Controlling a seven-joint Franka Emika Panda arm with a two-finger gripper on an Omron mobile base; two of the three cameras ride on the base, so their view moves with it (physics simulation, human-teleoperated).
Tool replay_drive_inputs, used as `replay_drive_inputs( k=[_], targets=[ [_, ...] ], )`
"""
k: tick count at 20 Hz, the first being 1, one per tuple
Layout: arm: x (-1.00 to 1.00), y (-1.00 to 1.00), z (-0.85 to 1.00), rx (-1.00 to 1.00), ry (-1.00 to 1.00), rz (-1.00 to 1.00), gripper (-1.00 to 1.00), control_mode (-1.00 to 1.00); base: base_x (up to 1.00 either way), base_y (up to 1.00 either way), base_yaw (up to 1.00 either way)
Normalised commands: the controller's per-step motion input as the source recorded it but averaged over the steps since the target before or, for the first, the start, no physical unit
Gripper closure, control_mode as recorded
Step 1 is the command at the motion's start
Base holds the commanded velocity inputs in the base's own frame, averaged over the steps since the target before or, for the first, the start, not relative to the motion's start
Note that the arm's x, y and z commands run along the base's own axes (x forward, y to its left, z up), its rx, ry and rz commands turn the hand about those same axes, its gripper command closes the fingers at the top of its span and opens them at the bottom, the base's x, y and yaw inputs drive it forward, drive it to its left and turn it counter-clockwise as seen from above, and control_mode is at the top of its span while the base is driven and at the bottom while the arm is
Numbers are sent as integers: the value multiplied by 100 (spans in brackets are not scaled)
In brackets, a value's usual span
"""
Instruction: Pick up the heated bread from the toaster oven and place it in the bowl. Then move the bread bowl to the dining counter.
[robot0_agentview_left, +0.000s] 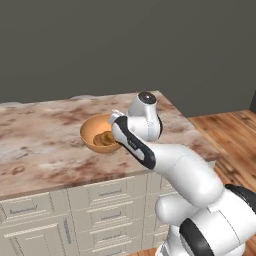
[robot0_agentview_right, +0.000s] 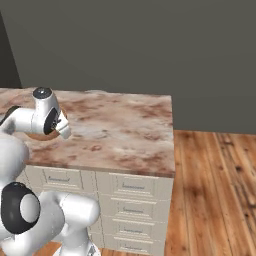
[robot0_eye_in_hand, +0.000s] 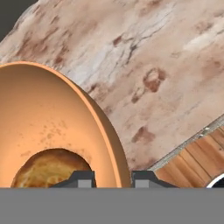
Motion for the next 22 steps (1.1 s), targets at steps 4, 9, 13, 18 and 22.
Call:
replay_drive_inputs(
  k=[4,9,13,18,22],
  targets=[
    [100,23,-63,2,0,0,100,-100,0,0,0],
    [91,25,-82,0,0,0,100,-100,0,0,0],
    [66,17,-39,-3,4,-1,100,-100,0,0,0],
    [9,5,2,0,1,-2,-100,-100,0,0,0],
    [-5,-7,58,0,1,-2,-100,-100,0,0,0]
  ],
)
